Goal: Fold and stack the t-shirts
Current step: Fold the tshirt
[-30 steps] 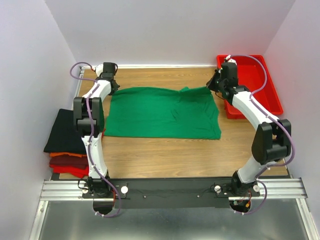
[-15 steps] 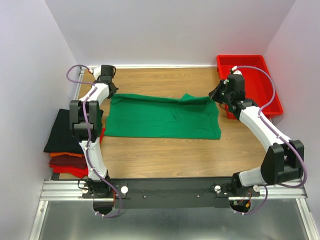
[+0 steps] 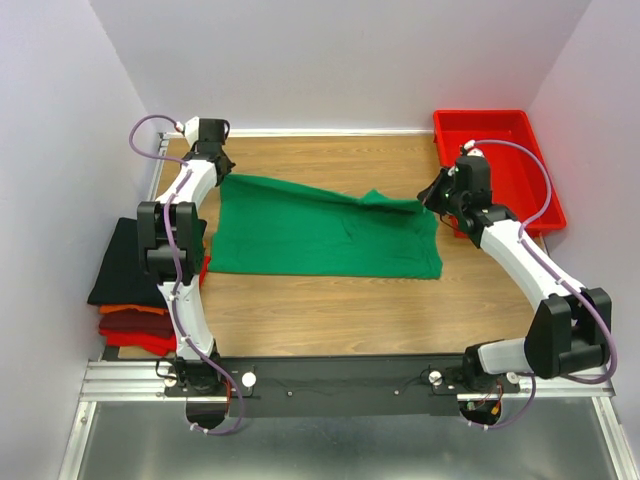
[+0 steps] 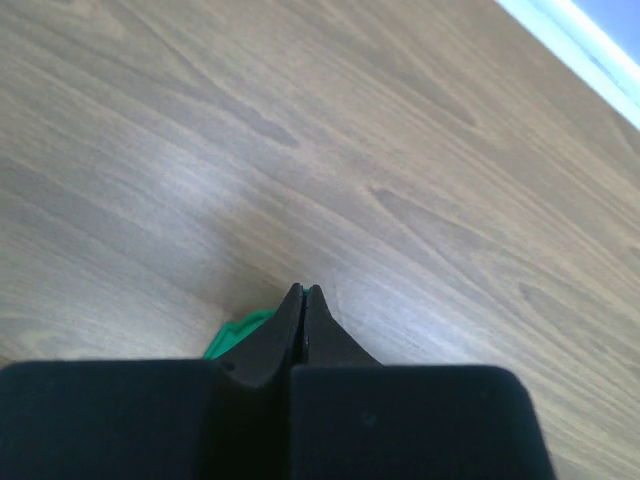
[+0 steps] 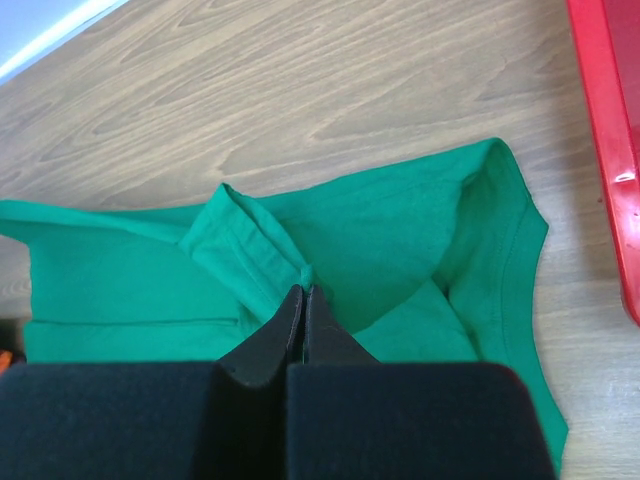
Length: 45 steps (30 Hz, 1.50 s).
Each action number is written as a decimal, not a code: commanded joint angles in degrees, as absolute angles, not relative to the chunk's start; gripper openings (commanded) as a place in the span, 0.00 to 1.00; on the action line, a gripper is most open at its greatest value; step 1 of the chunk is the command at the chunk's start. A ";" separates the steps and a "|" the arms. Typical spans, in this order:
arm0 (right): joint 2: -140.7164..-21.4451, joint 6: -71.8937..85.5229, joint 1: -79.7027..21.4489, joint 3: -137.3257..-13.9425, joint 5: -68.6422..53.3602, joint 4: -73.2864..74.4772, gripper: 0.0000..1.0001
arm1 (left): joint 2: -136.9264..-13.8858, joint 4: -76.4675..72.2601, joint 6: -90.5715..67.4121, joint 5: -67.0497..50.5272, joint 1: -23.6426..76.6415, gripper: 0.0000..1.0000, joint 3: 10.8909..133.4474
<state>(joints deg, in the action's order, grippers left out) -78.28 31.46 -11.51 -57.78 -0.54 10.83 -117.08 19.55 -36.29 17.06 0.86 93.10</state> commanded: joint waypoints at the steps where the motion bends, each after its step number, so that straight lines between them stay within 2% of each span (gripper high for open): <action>1: -76.56 31.55 -11.16 -56.43 -1.32 11.87 0.00 | -115.84 18.99 -35.07 16.09 0.53 0.00 94.14; 28: -70.14 32.87 -11.16 -47.73 -3.34 14.06 0.00 | -104.24 16.96 -41.04 13.71 0.53 0.00 73.13; 45: -67.68 33.13 -11.16 -45.53 -0.27 16.00 0.00 | -99.41 16.26 -42.63 14.24 0.53 0.00 66.54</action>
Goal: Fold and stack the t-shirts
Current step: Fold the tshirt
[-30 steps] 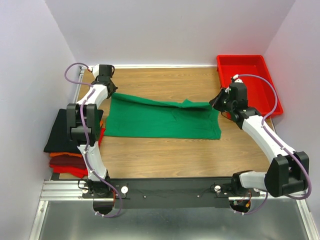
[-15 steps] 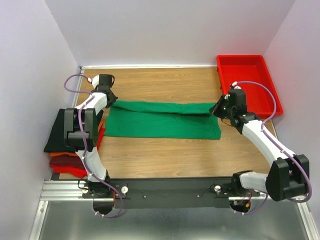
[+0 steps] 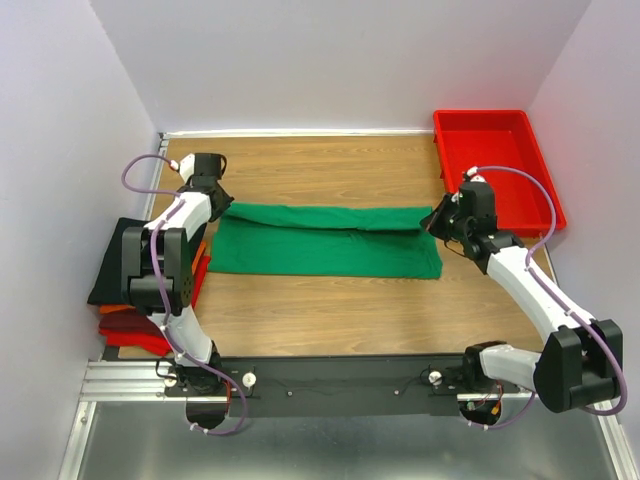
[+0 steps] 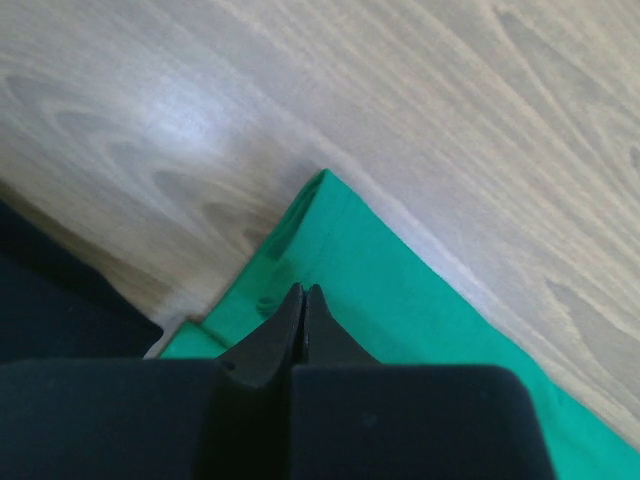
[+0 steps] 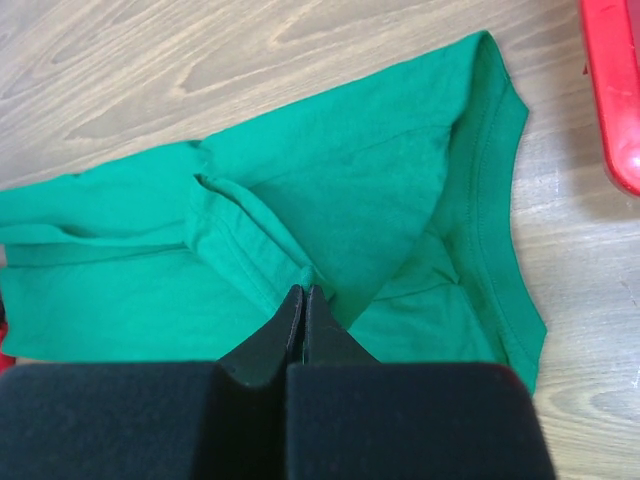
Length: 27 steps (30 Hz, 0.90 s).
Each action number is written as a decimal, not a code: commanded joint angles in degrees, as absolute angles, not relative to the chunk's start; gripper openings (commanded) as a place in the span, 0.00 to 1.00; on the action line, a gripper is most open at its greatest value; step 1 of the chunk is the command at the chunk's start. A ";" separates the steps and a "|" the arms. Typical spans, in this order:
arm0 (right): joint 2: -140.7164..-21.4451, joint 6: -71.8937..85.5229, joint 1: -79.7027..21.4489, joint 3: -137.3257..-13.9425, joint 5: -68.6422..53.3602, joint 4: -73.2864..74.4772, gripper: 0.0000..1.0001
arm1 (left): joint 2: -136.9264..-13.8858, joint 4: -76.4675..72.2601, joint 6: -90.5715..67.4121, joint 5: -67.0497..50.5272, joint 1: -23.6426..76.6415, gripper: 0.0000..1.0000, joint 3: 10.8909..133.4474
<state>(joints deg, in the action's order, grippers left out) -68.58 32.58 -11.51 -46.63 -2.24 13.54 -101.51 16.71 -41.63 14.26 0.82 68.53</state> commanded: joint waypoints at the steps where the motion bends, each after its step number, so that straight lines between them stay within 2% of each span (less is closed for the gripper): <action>1: -67.85 33.22 -11.16 -45.18 -0.26 16.08 0.00 | -99.06 15.91 -42.71 14.06 0.44 0.00 65.49; 11: -69.17 33.66 -11.16 -43.51 1.41 16.08 0.01 | -97.74 14.06 -43.59 13.01 0.53 0.00 61.26; 14: -69.43 33.84 -11.08 -43.07 1.49 16.17 0.00 | -96.60 13.01 -43.77 12.66 0.44 0.20 60.12; 15: -69.52 33.75 -11.07 -42.98 1.49 16.17 0.01 | -96.24 12.75 -43.60 12.66 0.44 0.34 59.86; 17: -69.52 33.75 -11.16 -42.80 1.14 16.17 0.09 | -95.19 12.57 -43.24 12.83 0.53 0.50 59.68; 18: -69.17 33.66 -11.16 -42.63 0.71 16.17 0.21 | -94.40 12.92 -43.16 12.92 0.53 0.60 59.94; 22: -67.33 32.61 -11.07 -42.28 -2.36 16.17 0.44 | -91.85 13.36 -41.93 13.36 0.53 0.62 60.73; 25: -67.06 31.38 -11.16 -43.24 -3.77 16.17 0.52 | -90.97 13.45 -42.01 13.71 1.14 0.62 61.08; 27: -68.11 30.85 -11.25 -44.12 -3.96 16.00 0.53 | -91.49 13.71 -43.06 13.80 2.19 0.62 61.35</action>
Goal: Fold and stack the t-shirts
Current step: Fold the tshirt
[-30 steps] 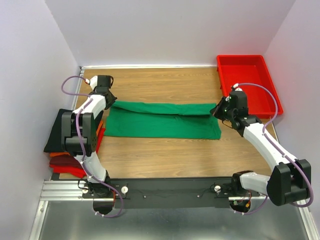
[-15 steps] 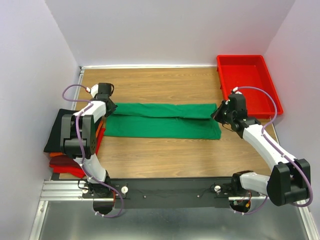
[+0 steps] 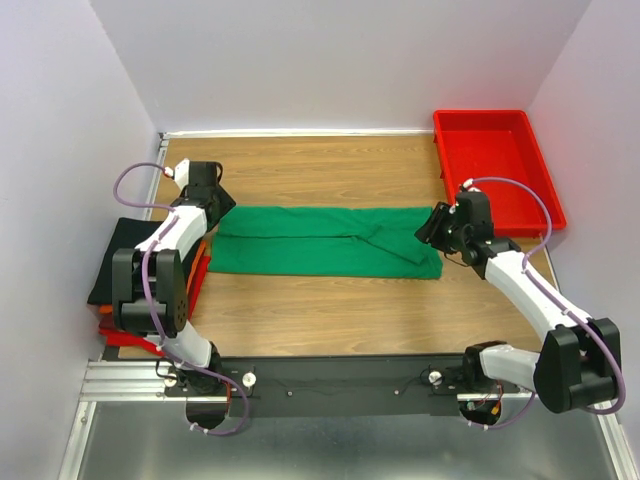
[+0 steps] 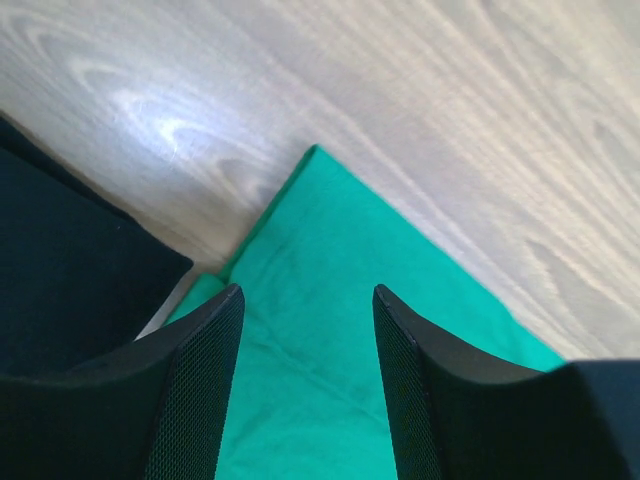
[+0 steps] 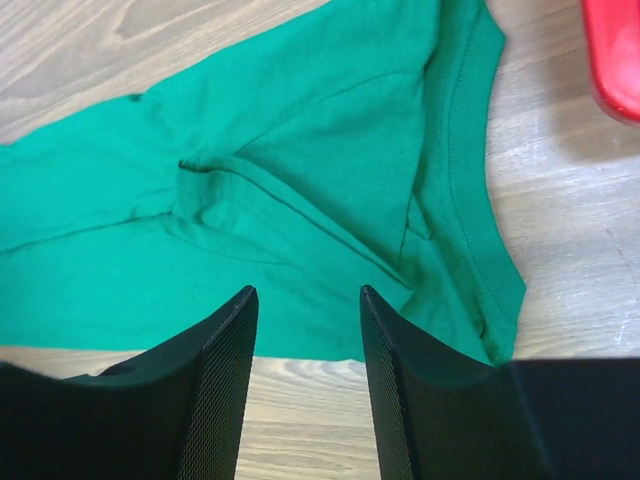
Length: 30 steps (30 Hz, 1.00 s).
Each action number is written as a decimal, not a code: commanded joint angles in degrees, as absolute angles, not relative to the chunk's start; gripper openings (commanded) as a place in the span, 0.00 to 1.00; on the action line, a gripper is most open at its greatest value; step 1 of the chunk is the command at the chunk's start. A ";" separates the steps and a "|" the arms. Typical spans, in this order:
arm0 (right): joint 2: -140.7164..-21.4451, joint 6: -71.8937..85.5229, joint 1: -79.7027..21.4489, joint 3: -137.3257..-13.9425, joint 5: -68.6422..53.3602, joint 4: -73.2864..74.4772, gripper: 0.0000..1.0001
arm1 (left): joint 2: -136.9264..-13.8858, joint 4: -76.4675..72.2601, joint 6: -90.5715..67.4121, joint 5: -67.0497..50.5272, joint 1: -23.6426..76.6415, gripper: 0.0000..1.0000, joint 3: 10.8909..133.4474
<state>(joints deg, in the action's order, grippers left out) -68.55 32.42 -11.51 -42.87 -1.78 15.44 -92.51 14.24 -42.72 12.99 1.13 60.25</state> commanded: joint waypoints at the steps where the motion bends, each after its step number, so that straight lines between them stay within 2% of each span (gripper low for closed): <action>1: -68.99 30.68 -11.16 -44.64 -3.96 15.82 0.53 | -92.63 14.84 -43.76 14.41 2.89 0.62 62.13; 6: -77.93 30.41 -13.00 -49.82 -3.52 12.84 0.53 | -98.51 18.98 -47.89 18.72 7.81 0.57 65.91; 13: -88.23 31.20 -16.61 -56.33 -1.06 9.50 0.52 | -103.44 19.95 -49.92 18.11 7.47 0.51 66.62; 30: -105.19 30.67 -19.42 -64.24 3.07 2.46 0.51 | -104.06 21.71 -48.52 19.60 4.13 0.50 66.36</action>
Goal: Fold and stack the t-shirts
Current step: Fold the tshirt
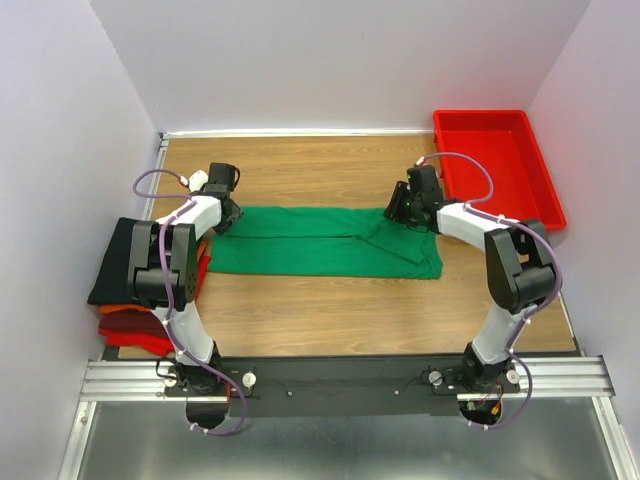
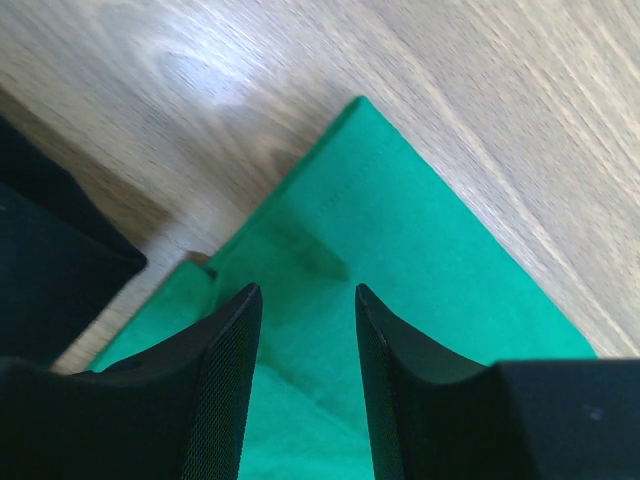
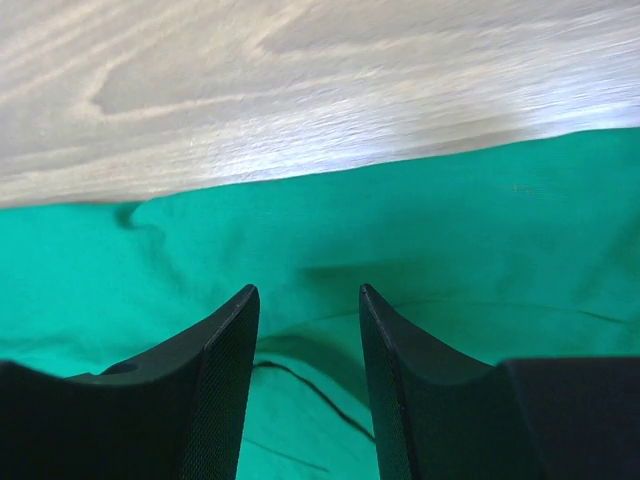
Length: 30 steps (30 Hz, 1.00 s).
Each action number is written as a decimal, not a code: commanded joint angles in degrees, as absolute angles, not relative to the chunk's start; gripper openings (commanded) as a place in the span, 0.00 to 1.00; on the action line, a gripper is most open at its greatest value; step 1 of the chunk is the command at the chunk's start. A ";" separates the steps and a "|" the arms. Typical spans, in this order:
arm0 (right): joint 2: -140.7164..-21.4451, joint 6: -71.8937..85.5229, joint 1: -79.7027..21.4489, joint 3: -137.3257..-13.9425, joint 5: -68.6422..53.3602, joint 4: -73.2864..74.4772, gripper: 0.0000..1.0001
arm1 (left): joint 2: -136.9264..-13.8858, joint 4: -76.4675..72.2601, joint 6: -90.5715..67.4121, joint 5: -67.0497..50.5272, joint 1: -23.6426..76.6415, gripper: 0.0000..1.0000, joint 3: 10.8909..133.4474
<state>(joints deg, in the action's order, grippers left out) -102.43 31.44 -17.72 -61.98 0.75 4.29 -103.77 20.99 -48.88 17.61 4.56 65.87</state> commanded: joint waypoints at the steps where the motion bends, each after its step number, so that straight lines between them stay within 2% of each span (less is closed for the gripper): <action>1: -105.47 30.59 -20.21 -64.25 3.08 2.37 0.51 | -104.24 21.71 -48.34 19.25 4.13 0.50 66.71; 7: -103.28 31.11 -23.28 -61.80 3.78 2.55 0.51 | -104.24 21.62 -48.08 18.81 4.13 0.50 67.15; 21: -92.12 35.59 -30.40 -50.81 -4.92 2.46 0.50 | -103.10 21.27 -46.93 17.93 4.04 0.50 67.76; 30: -92.64 35.95 -34.01 -53.26 -5.02 2.72 0.50 | -103.01 20.83 -45.71 16.53 4.04 0.50 68.29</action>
<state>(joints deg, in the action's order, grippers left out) -93.08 35.59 -33.78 -51.59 -5.17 2.81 -103.74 21.08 -46.78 17.19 4.23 66.54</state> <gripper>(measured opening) 0.502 0.502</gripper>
